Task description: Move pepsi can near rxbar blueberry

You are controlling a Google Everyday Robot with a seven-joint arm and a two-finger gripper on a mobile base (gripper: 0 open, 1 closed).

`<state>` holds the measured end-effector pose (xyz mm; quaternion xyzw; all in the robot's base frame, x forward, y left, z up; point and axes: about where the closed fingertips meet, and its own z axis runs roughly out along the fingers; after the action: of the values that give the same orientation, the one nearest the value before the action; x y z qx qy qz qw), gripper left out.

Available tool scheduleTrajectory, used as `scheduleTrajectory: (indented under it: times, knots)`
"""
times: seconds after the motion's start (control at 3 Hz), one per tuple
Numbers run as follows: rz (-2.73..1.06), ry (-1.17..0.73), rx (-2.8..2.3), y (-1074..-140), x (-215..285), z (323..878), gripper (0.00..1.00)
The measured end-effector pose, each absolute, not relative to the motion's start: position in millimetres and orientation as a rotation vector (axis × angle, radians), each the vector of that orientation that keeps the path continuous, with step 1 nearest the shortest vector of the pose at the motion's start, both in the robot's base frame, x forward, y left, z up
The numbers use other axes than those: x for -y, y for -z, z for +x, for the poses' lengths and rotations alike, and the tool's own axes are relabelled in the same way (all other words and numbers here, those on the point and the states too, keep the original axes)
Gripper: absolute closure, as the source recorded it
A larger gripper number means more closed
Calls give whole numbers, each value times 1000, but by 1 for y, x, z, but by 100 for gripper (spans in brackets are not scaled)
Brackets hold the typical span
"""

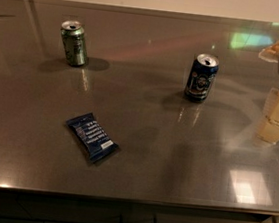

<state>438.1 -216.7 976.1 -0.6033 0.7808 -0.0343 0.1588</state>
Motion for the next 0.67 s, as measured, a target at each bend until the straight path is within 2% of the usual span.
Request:
scheduleTrajectory:
  times: [0.67]
  knots:
    - [-1697,64,-2222,-975,217,454,0]
